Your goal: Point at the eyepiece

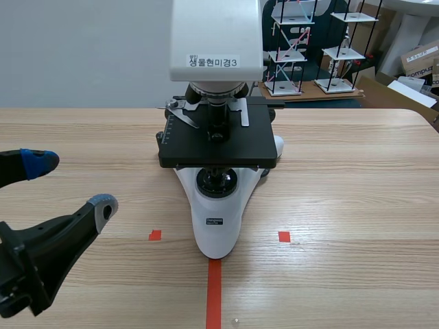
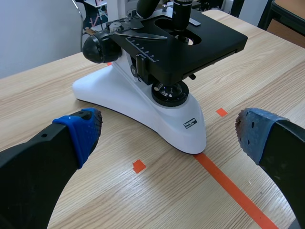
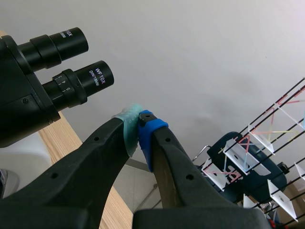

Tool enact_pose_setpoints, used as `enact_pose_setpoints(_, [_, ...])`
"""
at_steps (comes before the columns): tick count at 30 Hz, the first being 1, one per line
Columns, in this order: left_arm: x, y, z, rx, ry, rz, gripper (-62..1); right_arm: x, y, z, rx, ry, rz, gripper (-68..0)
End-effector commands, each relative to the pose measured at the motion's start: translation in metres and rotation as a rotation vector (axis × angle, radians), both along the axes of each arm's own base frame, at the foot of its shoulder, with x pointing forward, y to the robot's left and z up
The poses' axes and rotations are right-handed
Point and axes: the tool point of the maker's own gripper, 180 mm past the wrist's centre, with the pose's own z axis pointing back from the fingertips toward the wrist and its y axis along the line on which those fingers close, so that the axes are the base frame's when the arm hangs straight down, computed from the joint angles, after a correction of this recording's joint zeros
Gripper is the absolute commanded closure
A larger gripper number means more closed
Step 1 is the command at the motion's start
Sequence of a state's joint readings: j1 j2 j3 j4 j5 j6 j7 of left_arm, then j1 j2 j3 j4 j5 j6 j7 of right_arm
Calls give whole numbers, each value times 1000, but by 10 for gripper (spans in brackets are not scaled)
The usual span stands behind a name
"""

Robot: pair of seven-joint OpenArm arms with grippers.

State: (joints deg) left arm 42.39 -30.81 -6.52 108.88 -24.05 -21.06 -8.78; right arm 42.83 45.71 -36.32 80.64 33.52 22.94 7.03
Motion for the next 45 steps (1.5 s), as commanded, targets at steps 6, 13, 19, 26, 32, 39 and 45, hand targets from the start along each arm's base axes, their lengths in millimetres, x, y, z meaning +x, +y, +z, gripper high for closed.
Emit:
enact_pose_setpoints(6, [0, -3, 10, -20, -28, -4, -594, -2, -2, 22, 20, -54, 0, -10])
enact_pose_setpoints(13, [0, -3, 10, -20, -28, -4, -594, -2, -2, 22, 22, -56, 2, -10])
enact_pose_setpoints(19, [0, -3, 10, -20, -28, -4, -594, -2, -2, 22, 22, -56, 2, -10])
enact_pose_setpoints(26, [0, -3, 10, -20, -28, -4, -594, -2, -2, 22, 22, -56, 2, -10])
enact_pose_setpoints(32, [0, -3, 10, -20, -28, -3, -594, -2, -2, 22, 22, -56, 2, -10])
enact_pose_setpoints(39, [1, -3, 13, -32, -40, -1, -594, -2, -2, 22, 21, -56, 1, -10])
enact_pose_setpoints(45, [1, -3, 14, -36, -46, -1, -594, -2, -2, 22, 21, -56, 1, -10])
